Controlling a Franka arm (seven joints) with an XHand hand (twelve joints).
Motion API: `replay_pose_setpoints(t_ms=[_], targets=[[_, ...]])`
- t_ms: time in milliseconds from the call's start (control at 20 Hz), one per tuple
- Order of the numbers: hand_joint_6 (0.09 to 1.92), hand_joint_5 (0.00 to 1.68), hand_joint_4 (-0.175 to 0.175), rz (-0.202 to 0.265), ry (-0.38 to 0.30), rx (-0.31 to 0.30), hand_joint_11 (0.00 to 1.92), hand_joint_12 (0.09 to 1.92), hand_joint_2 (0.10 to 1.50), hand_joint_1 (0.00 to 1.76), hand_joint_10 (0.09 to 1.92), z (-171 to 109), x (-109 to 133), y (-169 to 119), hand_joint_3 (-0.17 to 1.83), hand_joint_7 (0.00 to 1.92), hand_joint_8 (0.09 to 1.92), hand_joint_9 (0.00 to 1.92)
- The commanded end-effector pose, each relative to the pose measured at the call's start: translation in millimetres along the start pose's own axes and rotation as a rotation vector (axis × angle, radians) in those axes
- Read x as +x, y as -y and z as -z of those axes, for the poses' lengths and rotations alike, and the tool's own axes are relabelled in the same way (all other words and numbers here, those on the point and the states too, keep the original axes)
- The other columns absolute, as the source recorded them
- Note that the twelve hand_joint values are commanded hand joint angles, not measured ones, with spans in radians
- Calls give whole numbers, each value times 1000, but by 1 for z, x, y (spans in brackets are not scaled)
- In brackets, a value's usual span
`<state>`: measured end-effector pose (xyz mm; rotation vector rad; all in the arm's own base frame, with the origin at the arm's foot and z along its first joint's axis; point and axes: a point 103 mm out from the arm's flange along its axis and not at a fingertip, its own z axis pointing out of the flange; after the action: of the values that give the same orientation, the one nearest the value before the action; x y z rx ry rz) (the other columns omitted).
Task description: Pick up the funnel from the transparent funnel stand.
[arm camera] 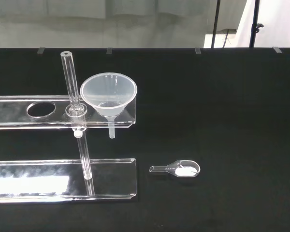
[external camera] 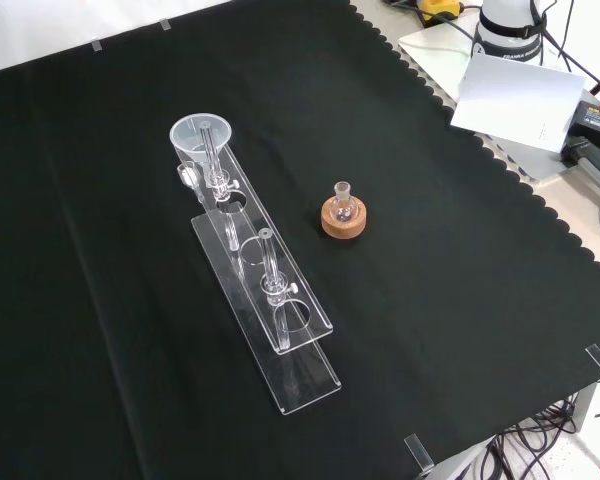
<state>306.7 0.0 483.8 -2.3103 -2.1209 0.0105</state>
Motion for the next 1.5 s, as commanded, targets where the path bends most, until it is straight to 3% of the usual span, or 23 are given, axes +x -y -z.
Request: replay_pose_setpoints(t_ms=[50, 300, 550, 1100, 1500], targets=[[87, 204, 21, -20, 11, -6, 63, 1366, 1059, 86, 617, -2, -3, -1, 448, 18, 433, 162], [87, 194, 33, -56, 29, -20, 25, 1359, 1116, 1, 605, -3, -1, -1, 472, 0, 386, 126], [87, 195, 32, -83, 40, -12, 23, 1361, 1118, 0, 605, -5, 22, -2, 470, 0, 383, 124], [87, 202, 28, -124, 69, 9, 25, 1364, 1119, 0, 608, -18, 29, -39, 464, 0, 383, 125], [87, 206, 24, -46, 80, 51, 26, 1367, 1112, 0, 612, -44, 40, -105, 454, 5, 393, 131]])
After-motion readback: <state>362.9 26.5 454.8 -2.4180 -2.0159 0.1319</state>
